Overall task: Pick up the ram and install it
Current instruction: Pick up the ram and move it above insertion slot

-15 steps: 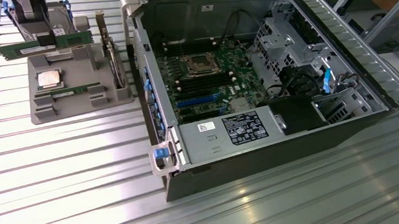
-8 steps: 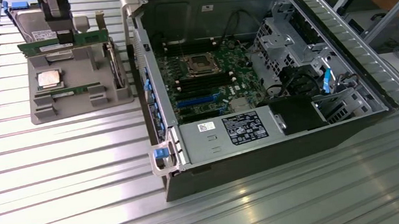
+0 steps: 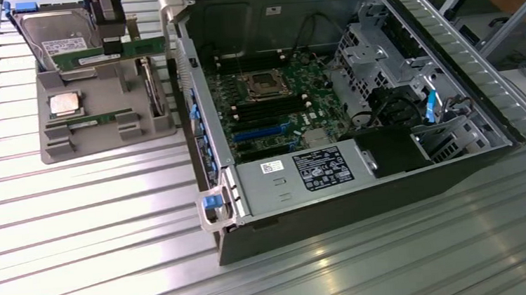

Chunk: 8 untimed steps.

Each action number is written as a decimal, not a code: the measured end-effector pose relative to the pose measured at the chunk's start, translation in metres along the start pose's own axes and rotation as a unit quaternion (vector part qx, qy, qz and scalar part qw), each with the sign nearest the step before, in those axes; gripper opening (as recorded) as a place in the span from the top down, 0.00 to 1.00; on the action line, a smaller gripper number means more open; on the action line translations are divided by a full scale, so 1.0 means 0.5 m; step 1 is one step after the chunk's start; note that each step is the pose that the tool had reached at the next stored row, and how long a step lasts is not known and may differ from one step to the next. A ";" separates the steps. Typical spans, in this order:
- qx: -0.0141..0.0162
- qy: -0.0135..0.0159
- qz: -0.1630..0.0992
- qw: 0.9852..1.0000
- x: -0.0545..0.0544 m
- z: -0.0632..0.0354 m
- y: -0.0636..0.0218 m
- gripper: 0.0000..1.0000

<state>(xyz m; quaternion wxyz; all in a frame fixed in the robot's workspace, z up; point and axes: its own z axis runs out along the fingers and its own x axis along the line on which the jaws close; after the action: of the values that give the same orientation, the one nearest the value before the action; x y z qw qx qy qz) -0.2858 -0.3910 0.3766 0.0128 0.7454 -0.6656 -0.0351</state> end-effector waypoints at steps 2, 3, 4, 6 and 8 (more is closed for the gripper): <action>-0.001 0.000 0.000 1.000 0.002 -0.001 -0.015 0.87; -0.002 0.000 0.000 1.000 0.002 -0.001 -0.022 0.87; -0.002 -0.001 0.000 1.000 0.003 -0.002 -0.027 0.87; -0.004 -0.001 0.000 1.000 0.004 -0.003 -0.039 0.87; -0.005 -0.001 0.000 1.000 0.006 -0.003 -0.050 0.87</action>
<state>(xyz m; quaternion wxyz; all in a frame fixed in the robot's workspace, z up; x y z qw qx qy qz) -0.2607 -0.3911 0.3766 0.0155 0.7452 -0.6655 -0.0391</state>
